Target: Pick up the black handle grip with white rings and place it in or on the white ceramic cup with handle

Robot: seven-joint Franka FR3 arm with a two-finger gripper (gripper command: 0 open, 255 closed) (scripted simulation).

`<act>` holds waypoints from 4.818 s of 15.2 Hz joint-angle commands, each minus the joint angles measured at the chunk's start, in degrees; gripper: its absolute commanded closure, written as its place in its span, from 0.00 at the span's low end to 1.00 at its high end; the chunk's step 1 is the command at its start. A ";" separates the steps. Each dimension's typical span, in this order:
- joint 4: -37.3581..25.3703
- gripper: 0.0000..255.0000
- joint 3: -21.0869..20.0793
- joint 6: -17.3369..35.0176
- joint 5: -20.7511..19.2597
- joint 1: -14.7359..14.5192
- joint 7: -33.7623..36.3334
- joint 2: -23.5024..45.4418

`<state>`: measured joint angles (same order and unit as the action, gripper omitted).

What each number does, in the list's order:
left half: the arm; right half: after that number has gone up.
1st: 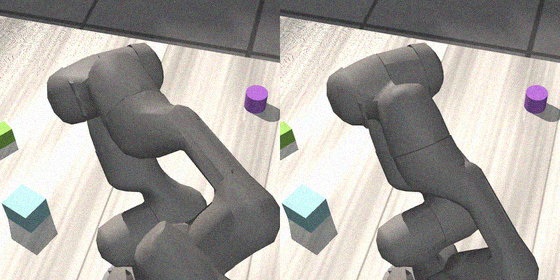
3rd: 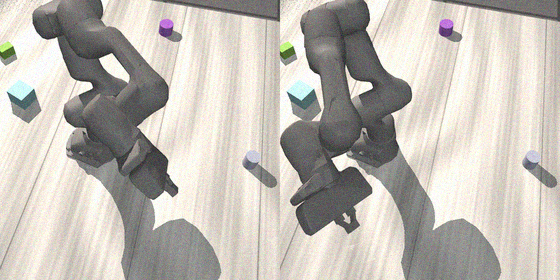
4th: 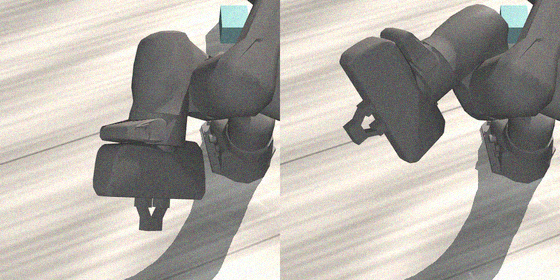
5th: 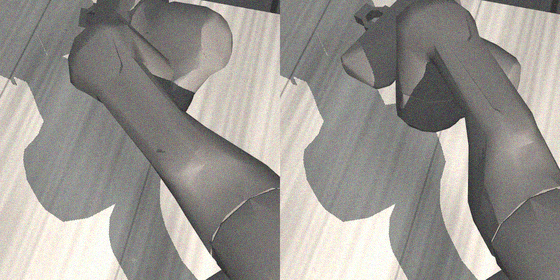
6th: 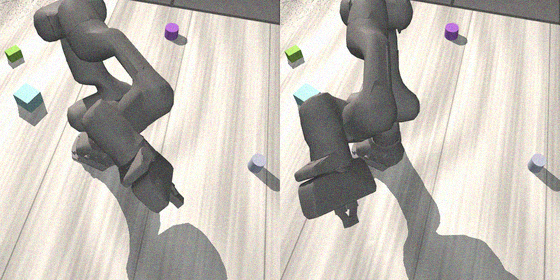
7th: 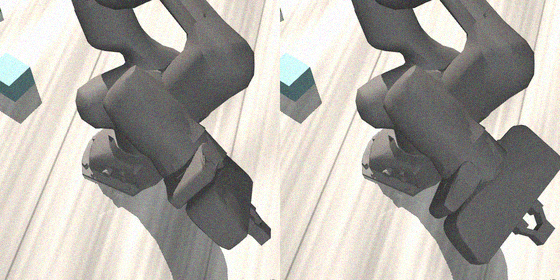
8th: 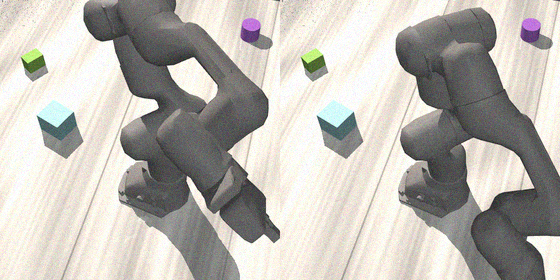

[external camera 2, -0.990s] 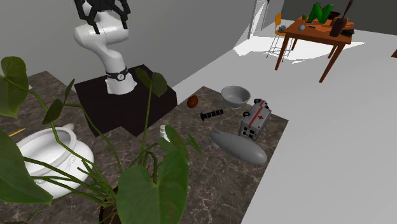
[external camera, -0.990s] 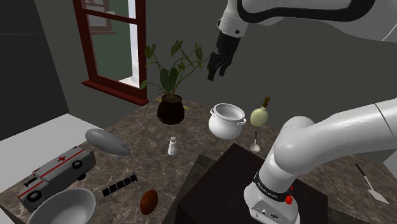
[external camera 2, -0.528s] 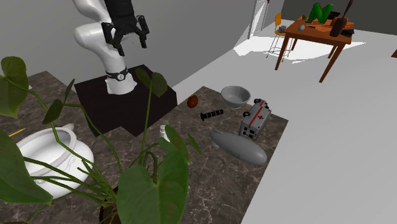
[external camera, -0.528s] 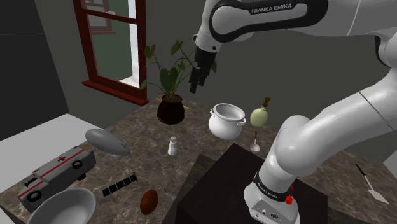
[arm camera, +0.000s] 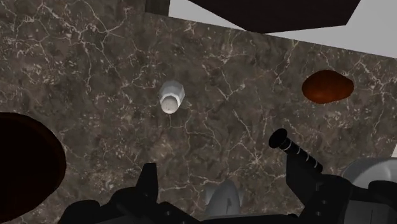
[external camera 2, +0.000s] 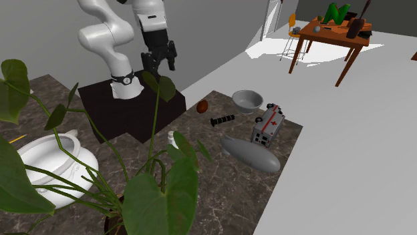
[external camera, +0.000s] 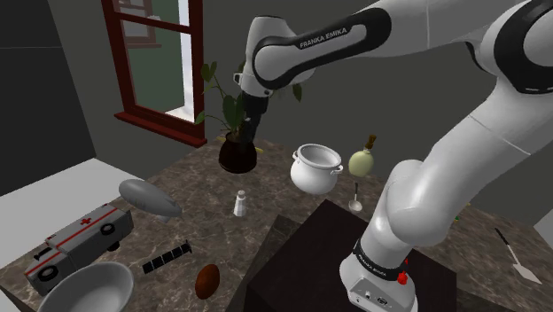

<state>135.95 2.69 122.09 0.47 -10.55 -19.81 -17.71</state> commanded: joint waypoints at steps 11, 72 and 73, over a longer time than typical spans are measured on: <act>-7.30 0.00 -3.63 11.68 2.03 -5.65 -11.56 21.93; -24.22 1.00 -11.41 16.67 -3.23 -13.51 -23.48 48.84; -24.16 1.00 -11.49 16.13 -3.13 -13.46 -23.52 48.23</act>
<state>111.52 -8.71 138.70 -2.78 -24.08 -43.29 31.25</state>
